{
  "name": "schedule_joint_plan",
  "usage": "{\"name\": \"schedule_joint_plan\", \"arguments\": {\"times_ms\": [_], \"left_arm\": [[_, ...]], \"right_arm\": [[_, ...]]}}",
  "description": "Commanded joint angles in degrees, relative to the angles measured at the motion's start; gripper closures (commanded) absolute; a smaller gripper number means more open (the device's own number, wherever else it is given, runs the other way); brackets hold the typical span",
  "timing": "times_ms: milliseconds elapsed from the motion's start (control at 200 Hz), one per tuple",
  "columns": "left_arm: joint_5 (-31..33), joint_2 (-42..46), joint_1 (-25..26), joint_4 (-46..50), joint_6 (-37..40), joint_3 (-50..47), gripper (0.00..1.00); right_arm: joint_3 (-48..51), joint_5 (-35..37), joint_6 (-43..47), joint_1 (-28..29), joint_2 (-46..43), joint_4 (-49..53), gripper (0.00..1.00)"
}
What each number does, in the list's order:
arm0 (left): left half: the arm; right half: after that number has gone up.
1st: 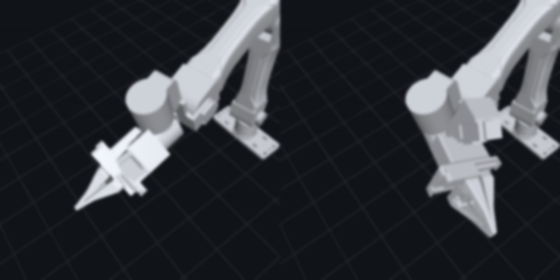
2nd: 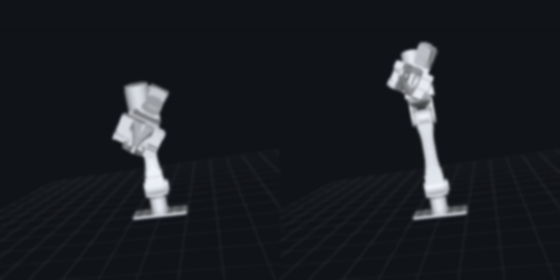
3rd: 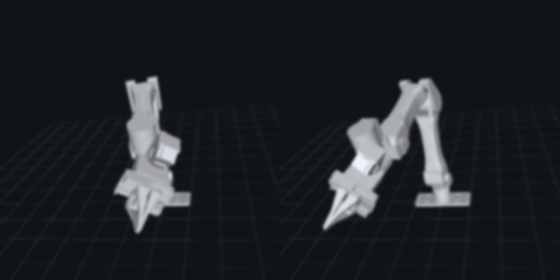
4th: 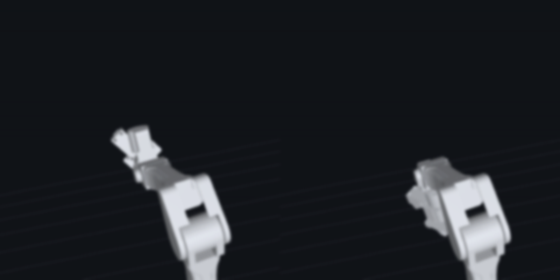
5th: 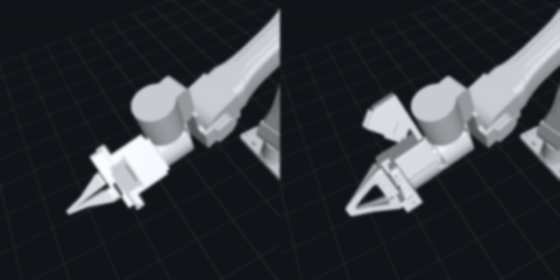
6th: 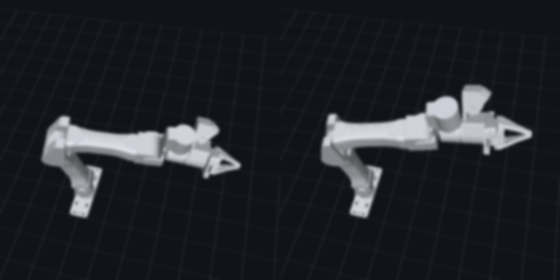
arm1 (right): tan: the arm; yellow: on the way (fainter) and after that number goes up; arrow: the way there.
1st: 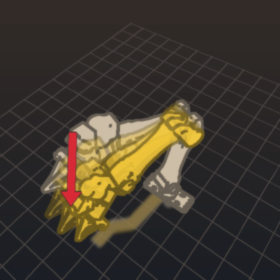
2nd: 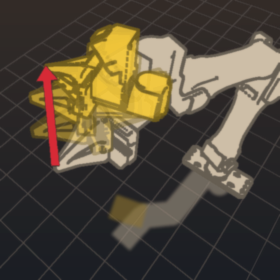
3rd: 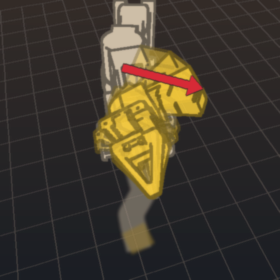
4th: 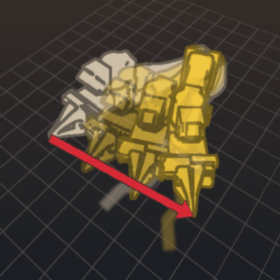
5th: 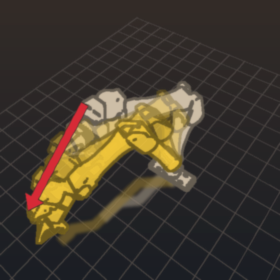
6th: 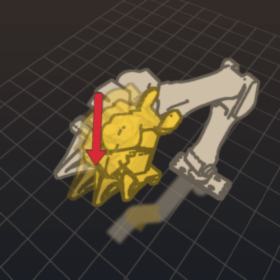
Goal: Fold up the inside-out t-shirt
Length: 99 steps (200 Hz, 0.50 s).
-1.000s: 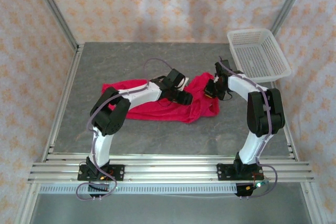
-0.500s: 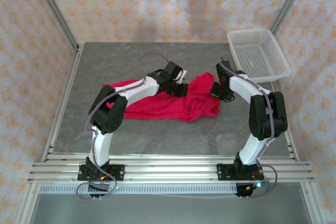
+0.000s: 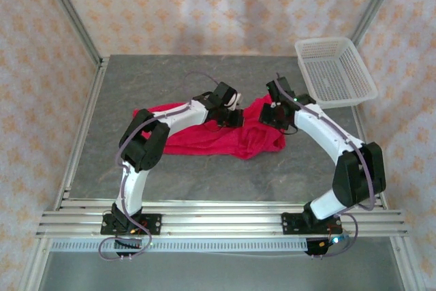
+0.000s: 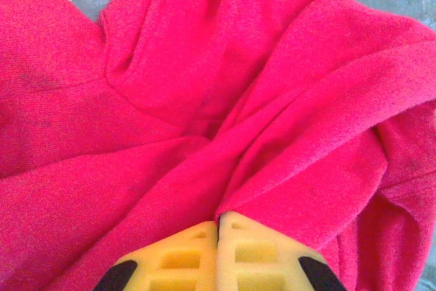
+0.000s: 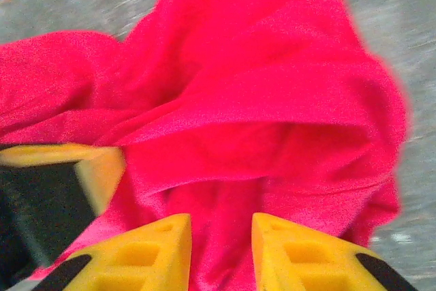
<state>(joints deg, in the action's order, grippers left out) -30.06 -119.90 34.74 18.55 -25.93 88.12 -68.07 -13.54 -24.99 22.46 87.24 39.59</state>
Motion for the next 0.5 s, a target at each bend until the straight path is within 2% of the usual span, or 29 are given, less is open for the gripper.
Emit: {"name": "schedule_joint_plan", "arguments": {"times_ms": [0, 115, 265, 490], "left_arm": [[-1.4, -0.6, -1.1, -2.2, -2.3, -0.6, 1.0], [-1.9, 0.0, -1.7, -4.1, -3.6, -2.2, 1.0], [-2.2, 0.3, -2.2, -6.1, -4.4, -4.0, 1.0], [-2.2, 0.2, -4.2, -6.6, -7.1, -4.6, 1.0]], "right_arm": [[0.4, -2.4, -4.3, 2.2, 2.9, -2.6, 0.75], [0.3, -3.9, -5.8, 3.3, 6.0, -5.1, 0.75], [0.1, -4.8, -7.0, 4.4, 10.1, -6.6, 0.71], [-0.4, -3.2, -7.1, 5.2, 14.0, -5.6, 0.68]]}}
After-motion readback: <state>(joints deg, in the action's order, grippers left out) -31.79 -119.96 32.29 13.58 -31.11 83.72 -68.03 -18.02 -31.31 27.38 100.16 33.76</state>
